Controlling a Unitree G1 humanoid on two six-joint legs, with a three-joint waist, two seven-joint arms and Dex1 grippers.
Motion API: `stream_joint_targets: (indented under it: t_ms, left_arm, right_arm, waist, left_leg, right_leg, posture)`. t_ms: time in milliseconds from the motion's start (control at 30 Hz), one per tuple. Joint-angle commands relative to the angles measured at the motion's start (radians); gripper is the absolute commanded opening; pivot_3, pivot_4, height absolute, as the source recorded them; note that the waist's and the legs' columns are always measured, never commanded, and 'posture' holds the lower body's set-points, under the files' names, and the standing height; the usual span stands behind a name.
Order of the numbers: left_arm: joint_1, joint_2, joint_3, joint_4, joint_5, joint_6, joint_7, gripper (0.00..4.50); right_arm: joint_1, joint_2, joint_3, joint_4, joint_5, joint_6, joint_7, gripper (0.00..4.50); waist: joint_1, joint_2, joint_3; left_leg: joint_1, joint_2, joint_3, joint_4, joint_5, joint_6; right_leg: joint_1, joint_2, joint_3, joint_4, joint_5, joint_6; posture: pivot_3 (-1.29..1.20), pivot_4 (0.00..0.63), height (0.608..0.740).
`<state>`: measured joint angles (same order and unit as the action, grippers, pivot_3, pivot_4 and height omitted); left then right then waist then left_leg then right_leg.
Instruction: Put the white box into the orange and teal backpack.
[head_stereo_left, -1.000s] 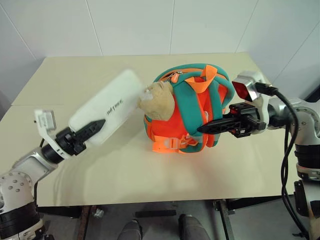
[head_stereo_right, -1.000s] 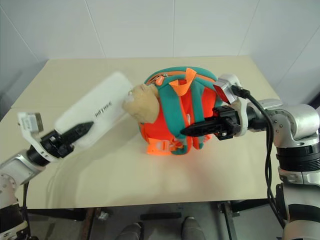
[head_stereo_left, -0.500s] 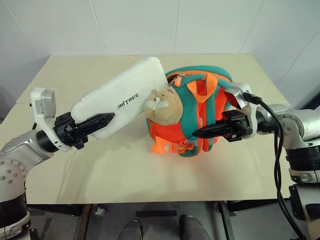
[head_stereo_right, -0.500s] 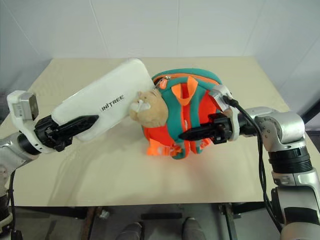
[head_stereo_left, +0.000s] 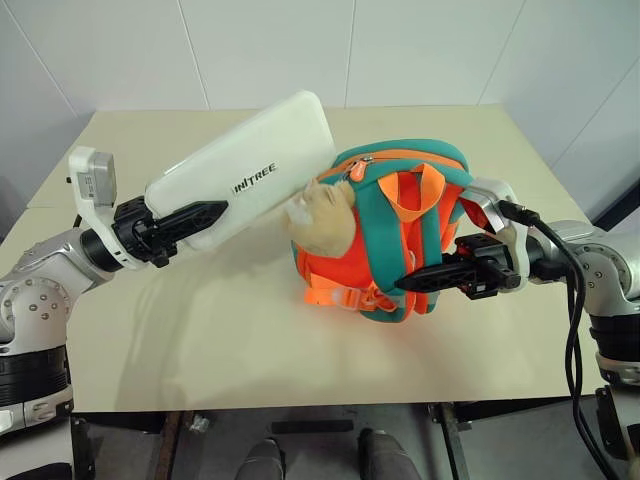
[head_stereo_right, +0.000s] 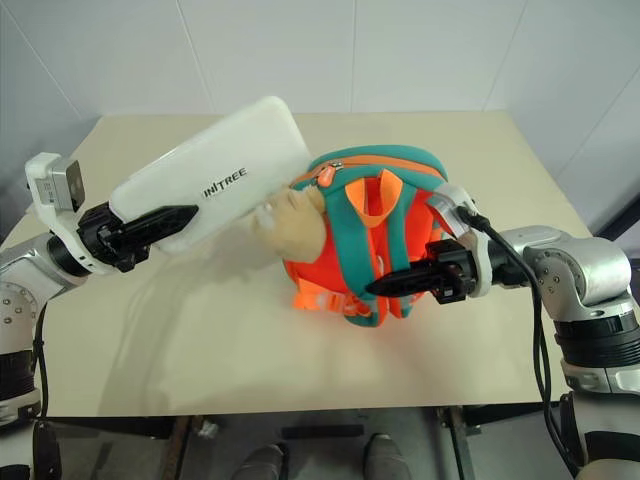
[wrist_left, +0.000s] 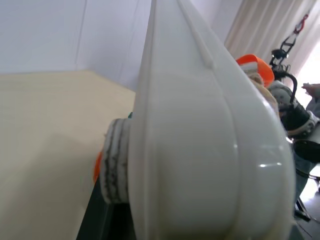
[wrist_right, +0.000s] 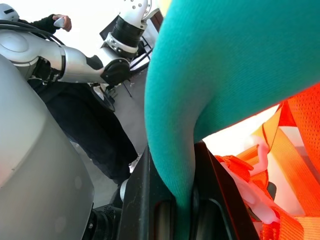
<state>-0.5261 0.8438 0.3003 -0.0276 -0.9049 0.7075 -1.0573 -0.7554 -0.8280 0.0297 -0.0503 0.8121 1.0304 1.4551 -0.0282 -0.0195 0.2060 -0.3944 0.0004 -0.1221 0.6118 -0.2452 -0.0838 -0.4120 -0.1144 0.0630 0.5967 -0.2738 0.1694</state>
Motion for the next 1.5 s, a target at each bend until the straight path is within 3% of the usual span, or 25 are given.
stream_joint_targets:
  t_ms: [33, 500, 667, 767, 1067, 1300, 1500]
  left_arm:
    - [0.003, 0.057, -0.070, -0.005, 0.086, -0.052, -0.122, 1.30]
    - [-0.217, 0.164, -0.228, 0.298, 0.395, -0.393, -0.397, 1.30]
    - [-0.370, 0.161, -0.194, 0.448, 0.400, -0.393, -0.413, 1.30]
    - [-0.381, 0.164, -0.149, 0.421, 0.330, -0.262, -0.410, 1.30]
    - [-0.228, 0.179, -0.018, 0.200, 0.184, -0.007, -0.374, 1.30]
    - [-0.179, 0.143, 0.061, 0.094, 0.104, 0.058, -0.295, 1.30]
    - [-0.120, 0.140, -0.011, 0.079, 0.194, -0.043, -0.308, 1.30]
  right_arm:
    - [-0.001, -0.017, -0.038, -0.031, 0.025, -0.004, -0.006, 0.04]
    - [0.001, 0.006, -0.038, -0.025, 0.022, -0.025, -0.039, 0.04]
    - [0.003, 0.005, -0.039, -0.014, 0.015, -0.039, -0.049, 0.04]
    - [0.009, 0.004, -0.042, -0.015, 0.017, -0.042, -0.057, 0.04]
    - [-0.005, 0.010, -0.024, 0.014, 0.003, -0.056, -0.049, 0.04]
    - [-0.019, 0.015, -0.006, 0.029, -0.008, -0.065, -0.038, 0.04]
    - [-0.033, 0.018, 0.000, 0.040, -0.018, -0.067, -0.031, 0.04]
  waist:
    - [0.000, 0.000, 0.000]
    - [0.000, 0.000, 0.000]
    - [-0.002, 0.000, 0.000]
    - [-0.003, 0.000, 0.000]
    - [-0.005, 0.000, 0.000]
    - [-0.003, 0.000, 0.000]
    - [-0.003, 0.000, 0.000]
  left_leg:
    - [0.000, 0.000, 0.000, 0.000, 0.000, 0.000]
    - [0.001, 0.000, 0.000, 0.000, 0.000, 0.000]
    - [0.001, 0.000, 0.000, 0.000, 0.000, 0.000]
    - [0.000, 0.000, 0.000, 0.000, 0.000, 0.000]
    - [-0.005, 0.000, -0.001, 0.000, 0.000, 0.001]
    - [-0.006, 0.000, -0.001, 0.001, 0.000, 0.000]
    - [-0.006, 0.000, -0.001, 0.001, 0.000, 0.000]
  right_leg:
    - [0.000, 0.000, 0.000, 0.000, 0.000, 0.000]
    - [0.000, 0.000, 0.000, 0.002, 0.000, 0.000]
    - [0.000, 0.000, 0.000, 0.003, 0.000, 0.000]
    - [-0.001, 0.000, 0.000, 0.004, -0.001, 0.001]
    - [-0.005, 0.000, 0.000, 0.010, -0.002, 0.002]
    - [-0.006, 0.000, 0.000, 0.008, -0.002, 0.002]
    - [-0.007, 0.000, 0.000, 0.008, -0.002, 0.001]
  posture:
    - [0.00, 0.150, 0.740]
    - [0.00, 0.150, 0.740]
    - [0.00, 0.150, 0.740]
    - [0.00, 0.150, 0.740]
    - [0.00, 0.150, 0.740]
    - [0.00, 0.150, 0.740]
    - [0.00, 0.150, 0.740]
